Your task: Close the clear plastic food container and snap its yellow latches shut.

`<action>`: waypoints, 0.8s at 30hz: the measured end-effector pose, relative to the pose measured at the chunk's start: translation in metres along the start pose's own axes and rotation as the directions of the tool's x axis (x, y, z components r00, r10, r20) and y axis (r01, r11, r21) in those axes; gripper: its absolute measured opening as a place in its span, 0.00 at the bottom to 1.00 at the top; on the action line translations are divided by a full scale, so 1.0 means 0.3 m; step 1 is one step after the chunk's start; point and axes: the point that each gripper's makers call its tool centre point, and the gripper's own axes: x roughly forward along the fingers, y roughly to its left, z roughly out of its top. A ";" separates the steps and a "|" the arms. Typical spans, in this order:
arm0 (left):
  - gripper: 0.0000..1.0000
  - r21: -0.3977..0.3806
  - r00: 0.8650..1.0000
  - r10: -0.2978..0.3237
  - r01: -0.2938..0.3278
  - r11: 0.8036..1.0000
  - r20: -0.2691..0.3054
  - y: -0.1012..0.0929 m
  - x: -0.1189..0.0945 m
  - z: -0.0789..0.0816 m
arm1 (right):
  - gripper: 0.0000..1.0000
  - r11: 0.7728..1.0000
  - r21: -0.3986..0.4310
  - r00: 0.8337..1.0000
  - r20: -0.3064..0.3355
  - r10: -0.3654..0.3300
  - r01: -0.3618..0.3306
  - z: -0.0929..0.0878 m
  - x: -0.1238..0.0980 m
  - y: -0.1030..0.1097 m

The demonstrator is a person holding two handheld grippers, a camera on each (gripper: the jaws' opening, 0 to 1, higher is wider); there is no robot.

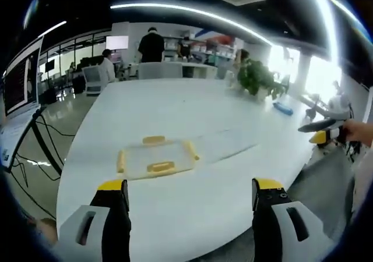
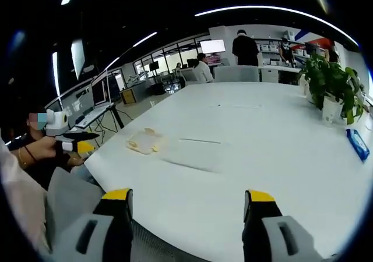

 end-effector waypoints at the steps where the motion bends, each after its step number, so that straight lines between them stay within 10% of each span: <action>1: 0.85 0.000 1.000 0.000 0.000 1.000 -0.002 0.000 0.001 -0.001 | 0.78 1.000 -0.001 1.000 -0.001 0.001 -0.001 0.000 0.000 0.000; 24: 0.83 0.005 1.000 0.009 -0.009 1.000 -0.012 0.020 0.008 -0.003 | 0.77 1.000 0.000 0.999 -0.030 0.011 -0.011 -0.027 0.015 0.009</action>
